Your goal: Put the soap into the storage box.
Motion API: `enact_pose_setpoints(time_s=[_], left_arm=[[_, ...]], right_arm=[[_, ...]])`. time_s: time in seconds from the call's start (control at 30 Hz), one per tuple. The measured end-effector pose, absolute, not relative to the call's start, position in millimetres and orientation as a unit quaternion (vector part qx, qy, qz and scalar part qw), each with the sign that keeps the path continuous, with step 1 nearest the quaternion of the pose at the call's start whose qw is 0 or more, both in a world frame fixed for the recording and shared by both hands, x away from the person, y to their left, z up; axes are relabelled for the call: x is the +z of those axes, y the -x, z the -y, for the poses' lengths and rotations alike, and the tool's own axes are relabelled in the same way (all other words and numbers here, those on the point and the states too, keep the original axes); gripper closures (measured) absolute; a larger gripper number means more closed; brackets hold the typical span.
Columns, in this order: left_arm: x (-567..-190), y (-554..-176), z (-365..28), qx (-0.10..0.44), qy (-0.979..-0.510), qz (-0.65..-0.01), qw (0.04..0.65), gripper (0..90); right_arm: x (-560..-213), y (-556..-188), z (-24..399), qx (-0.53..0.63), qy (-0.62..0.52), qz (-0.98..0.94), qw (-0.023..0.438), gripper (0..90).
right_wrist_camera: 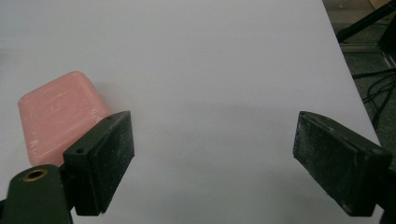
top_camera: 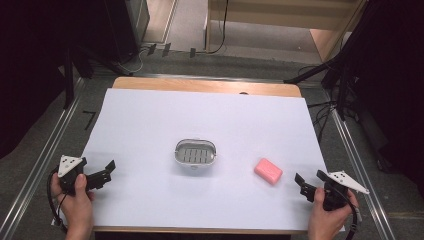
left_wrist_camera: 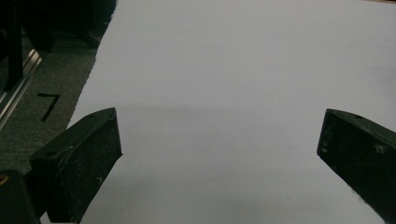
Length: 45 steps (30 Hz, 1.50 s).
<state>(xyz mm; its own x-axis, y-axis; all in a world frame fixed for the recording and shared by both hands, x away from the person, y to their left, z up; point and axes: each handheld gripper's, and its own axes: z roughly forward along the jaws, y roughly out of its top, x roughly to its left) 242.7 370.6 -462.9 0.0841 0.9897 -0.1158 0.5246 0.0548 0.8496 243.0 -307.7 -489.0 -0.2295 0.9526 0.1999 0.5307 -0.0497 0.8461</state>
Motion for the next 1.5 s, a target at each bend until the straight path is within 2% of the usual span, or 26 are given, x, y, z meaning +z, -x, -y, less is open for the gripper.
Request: enact_pose_setpoints(time_s=[0.33,0.47,0.77,1.13,1.33,1.5], left_arm=[[-463.2,-243.0,-369.3,0.300,-0.621,-0.611,0.389,0.1],[-463.1,-242.1,-364.8,0.324,-0.619,-0.612,0.372,0.1],[-462.8,-239.9,-362.5,0.335,-0.622,-0.602,0.373,0.1],[-462.9,-240.8,-359.9,0.336,-0.632,-0.595,0.365,0.1],[-463.0,-241.3,-360.7,0.333,-0.631,-0.597,0.365,0.1],[-463.0,-241.5,-360.6,0.333,-0.631,-0.598,0.364,0.1]], right_arm=[[-487.5,-242.4,305.0,0.439,-0.558,-0.663,0.238,14.0],[-485.8,-242.8,303.6,0.421,-0.548,-0.684,0.234,14.1],[-460.7,-246.6,300.5,0.377,-0.518,-0.739,0.209,13.1],[-453.1,-266.7,283.3,0.281,-0.483,-0.816,0.150,11.5],[-444.4,-277.2,276.1,0.249,-0.466,-0.839,0.135,11.6],[-442.7,-288.8,268.5,0.213,-0.450,-0.860,0.114,7.1]])
